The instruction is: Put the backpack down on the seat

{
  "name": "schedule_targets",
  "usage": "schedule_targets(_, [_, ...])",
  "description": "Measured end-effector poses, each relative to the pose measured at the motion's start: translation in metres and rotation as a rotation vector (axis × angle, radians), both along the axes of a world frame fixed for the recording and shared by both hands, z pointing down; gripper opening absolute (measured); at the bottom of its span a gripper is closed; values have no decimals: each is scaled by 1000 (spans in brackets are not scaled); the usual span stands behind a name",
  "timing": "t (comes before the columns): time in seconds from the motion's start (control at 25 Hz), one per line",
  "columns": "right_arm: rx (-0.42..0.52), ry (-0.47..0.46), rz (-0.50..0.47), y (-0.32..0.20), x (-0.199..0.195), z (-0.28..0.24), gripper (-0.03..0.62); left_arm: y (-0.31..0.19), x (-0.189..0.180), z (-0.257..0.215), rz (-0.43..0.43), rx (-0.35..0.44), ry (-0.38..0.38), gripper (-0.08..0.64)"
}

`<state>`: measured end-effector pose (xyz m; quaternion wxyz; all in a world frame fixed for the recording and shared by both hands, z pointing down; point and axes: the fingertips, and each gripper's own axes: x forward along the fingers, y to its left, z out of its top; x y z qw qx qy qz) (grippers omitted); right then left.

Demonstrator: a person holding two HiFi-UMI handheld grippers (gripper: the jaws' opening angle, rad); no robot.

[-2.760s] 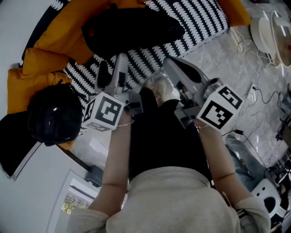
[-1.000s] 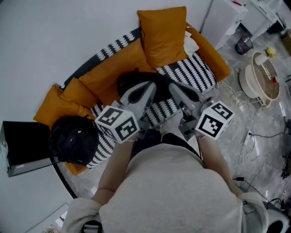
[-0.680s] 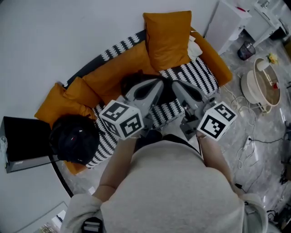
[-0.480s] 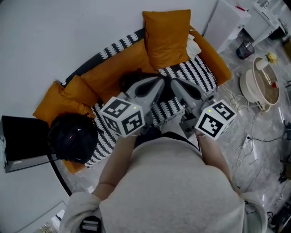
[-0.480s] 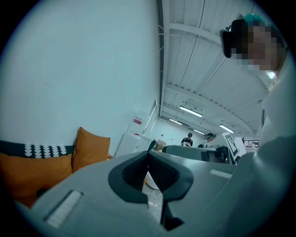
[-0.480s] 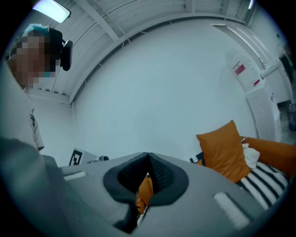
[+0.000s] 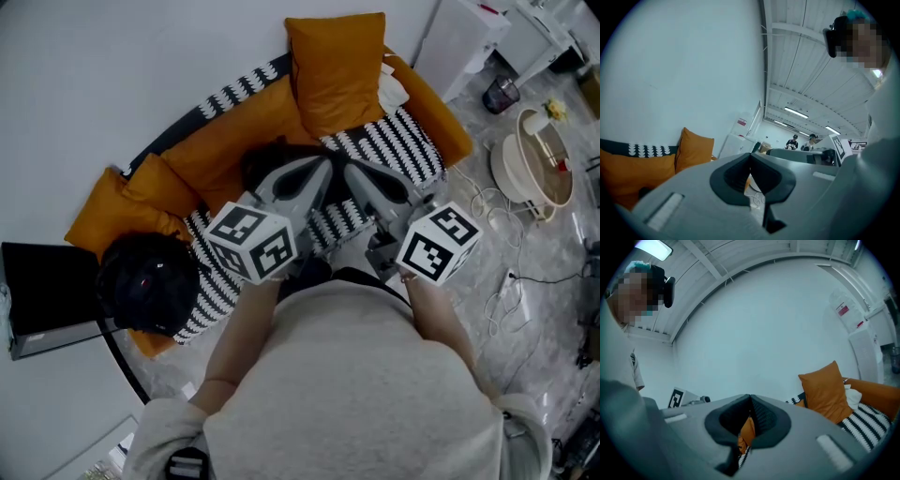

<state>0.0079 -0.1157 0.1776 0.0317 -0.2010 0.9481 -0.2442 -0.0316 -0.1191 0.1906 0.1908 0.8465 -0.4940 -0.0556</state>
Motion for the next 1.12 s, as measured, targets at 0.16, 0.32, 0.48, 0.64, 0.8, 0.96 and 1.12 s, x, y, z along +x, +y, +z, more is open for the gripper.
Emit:
schedule_targets(0.16, [0, 15, 1, -1, 1, 4, 3, -1, 0, 3, -5, -11, -6, 8])
schedule_targets(0.32, [1, 20, -14, 0, 0, 4, 3, -2, -1, 5, -14, -19, 1, 7])
schedule_targets(0.48, [25, 55, -39, 5, -3, 5, 3, -4, 3, 8, -11, -42, 2, 7])
schedule_targets(0.64, [26, 62, -54, 9, -7, 7, 3, -2, 2, 14, -13, -53, -14, 8])
schedule_targets(0.8, [15, 80, -63, 11, -6, 15, 3, -1, 1, 22, -25, -75, -16, 8])
schedule_targets(0.96, [7, 92, -66, 11, -6, 22, 3, 0, 0, 27, -26, -83, -6, 8])
schedule_targets(1.12, [14, 109, -70, 14, -9, 28, 3, 2, -2, 30, -27, -85, 18, 8])
